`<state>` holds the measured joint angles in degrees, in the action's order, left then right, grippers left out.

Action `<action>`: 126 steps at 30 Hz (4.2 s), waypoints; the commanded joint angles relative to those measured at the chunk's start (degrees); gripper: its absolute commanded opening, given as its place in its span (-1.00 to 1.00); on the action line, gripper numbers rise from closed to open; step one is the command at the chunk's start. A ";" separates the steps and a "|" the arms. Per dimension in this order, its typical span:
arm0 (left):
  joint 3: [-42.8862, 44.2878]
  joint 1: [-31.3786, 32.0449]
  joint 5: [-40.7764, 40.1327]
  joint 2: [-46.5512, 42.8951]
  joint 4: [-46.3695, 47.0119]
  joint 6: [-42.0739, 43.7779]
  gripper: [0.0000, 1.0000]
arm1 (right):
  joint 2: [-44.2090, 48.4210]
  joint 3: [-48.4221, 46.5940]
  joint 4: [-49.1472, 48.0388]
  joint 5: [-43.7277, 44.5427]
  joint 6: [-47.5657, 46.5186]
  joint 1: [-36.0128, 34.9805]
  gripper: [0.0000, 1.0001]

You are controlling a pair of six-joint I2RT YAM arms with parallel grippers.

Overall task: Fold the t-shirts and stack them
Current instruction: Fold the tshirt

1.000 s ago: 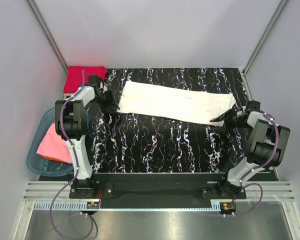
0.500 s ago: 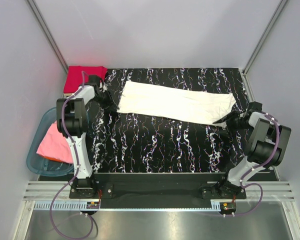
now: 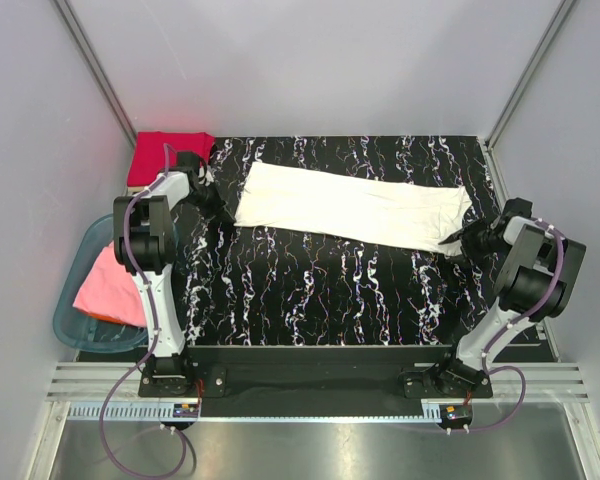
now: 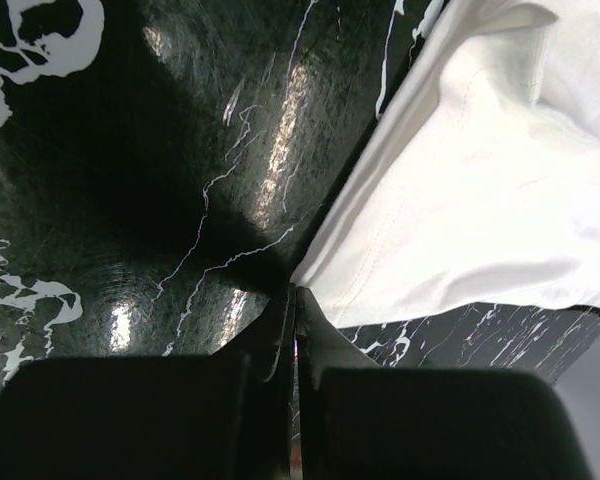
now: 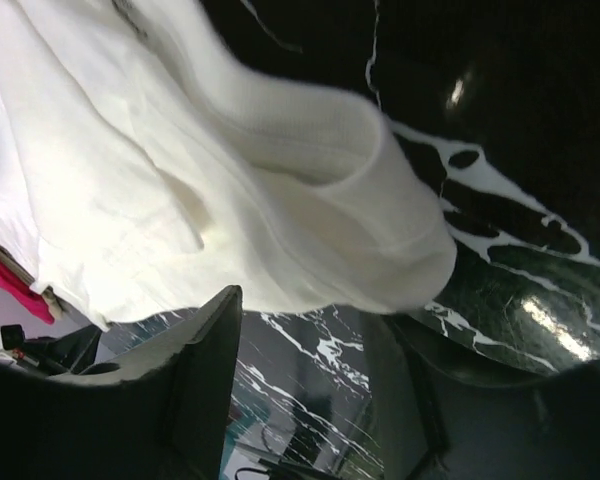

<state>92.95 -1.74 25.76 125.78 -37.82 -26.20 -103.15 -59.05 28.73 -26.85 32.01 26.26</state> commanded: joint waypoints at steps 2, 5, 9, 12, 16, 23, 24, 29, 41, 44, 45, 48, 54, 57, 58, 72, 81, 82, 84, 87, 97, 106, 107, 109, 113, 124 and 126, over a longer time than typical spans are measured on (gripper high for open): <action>-1.71 -0.28 -0.97 -1.23 -0.94 1.59 -1.00 | -2.57 -2.91 -4.63 5.67 1.21 0.28 0.00; -4.52 -0.02 -0.88 -3.16 -0.94 1.41 -1.00 | -4.68 -5.02 -6.49 5.06 2.70 0.28 -0.37; -10.92 1.12 -1.41 -6.94 -0.85 0.62 -1.00 | -8.64 -10.99 -6.58 5.67 1.57 0.28 -0.66; -16.72 2.78 -1.59 -10.89 -0.41 0.18 -1.00 | -11.35 -15.37 -6.49 6.63 -0.10 0.28 -0.71; -26.13 5.07 -2.90 -19.13 1.43 -3.58 -1.00 | -15.75 -22.85 -6.23 7.43 -2.39 0.28 -0.74; -47.23 16.92 -3.34 -33.92 8.03 -11.68 -1.00 | -25.68 -36.39 -4.92 4.44 -3.35 0.28 -0.61; -50.11 17.99 -3.52 -35.41 8.12 -12.38 -1.00 | -26.13 -37.88 -4.91 4.35 -3.44 0.28 -0.57; -55.94 19.49 -4.22 -51.39 6.37 -14.06 -0.12 | -28.42 -41.93 -2.54 1.98 -3.19 0.28 -0.30; -28.12 19.32 -7.58 -39.40 3.01 0.70 0.24 | -19.64 -41.25 10.73 4.43 -5.03 0.11 0.19; -20.82 19.32 -3.46 -28.70 3.89 1.76 0.05 | -18.32 -40.89 12.05 5.84 -5.03 0.19 0.20; -19.14 19.23 -2.13 -26.66 3.90 1.67 -0.02 | -17.96 -40.80 12.57 5.67 -4.85 0.19 0.19; -14.56 19.14 1.13 -19.90 4.77 0.01 -0.24 | -15.33 -39.04 13.10 4.44 -4.15 0.19 0.18; -11.21 18.88 3.25 -13.63 6.53 -2.63 -0.38 | -10.49 -37.90 15.30 4.97 -6.34 0.63 0.19; -10.24 18.09 3.51 -11.70 6.53 -3.07 -0.42 | -8.12 -35.71 15.04 2.25 -5.56 0.46 0.19; -10.50 17.13 3.34 -11.43 6.53 -3.68 -0.45 | -7.16 -34.22 14.60 0.68 -4.77 0.37 0.19; -12.79 11.85 2.28 -5.81 6.71 -2.90 -0.46 | -1.97 -25.24 11.52 -1.45 -3.62 -3.76 0.24; -16.22 11.93 -3.60 -16.60 5.13 -2.72 -0.22 | -1.00 -23.57 11.26 0.39 -3.97 -4.73 0.27; -15.78 11.93 -4.65 -17.75 4.08 -2.98 -0.16 | -1.08 -23.48 11.35 1.96 -3.36 -4.73 0.27; -15.25 12.11 -6.15 -20.56 3.37 -3.77 -0.09 | -1.35 -23.31 11.43 3.90 -2.22 -4.73 0.29; -12.80 14.47 -6.69 -21.98 2.93 -3.86 0.05 | -2.58 -23.57 11.44 6.54 -0.90 -4.99 0.30; -5.15 17.73 -1.67 -11.45 3.11 -4.92 -0.05 | -9.78 -34.63 9.94 15.42 3.85 -8.15 -0.25; -5.40 16.86 -3.70 -7.30 3.11 -2.81 -0.08 | -21.29 -46.42 5.82 19.81 7.71 -11.14 -0.88; -5.93 16.68 -3.70 -7.30 3.11 -2.63 -0.08 | -22.08 -46.86 4.50 20.26 7.80 -12.10 -0.88; -7.86 16.33 -4.13 -7.39 3.19 -2.28 -0.09 | -24.10 -48.26 3.62 21.92 8.24 -13.07 -0.88; -12.43 15.89 -4.75 -8.35 3.28 -1.32 -0.09 | -26.13 -48.18 0.54 24.04 10.00 -15.01 -0.88; -28.16 16.15 -0.98 -14.85 4.16 -5.44 -0.11 | -29.38 -47.04 -0.78 26.50 10.09 -20.54 -0.86; -31.41 17.29 -0.54 -17.13 4.77 -5.79 -0.11 | -29.47 -46.16 -0.87 26.50 9.39 -21.51 -0.87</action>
<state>67.26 14.04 27.40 109.38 -28.80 -32.27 -132.25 -104.97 29.52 -2.37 42.26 6.52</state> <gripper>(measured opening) 0.444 0.067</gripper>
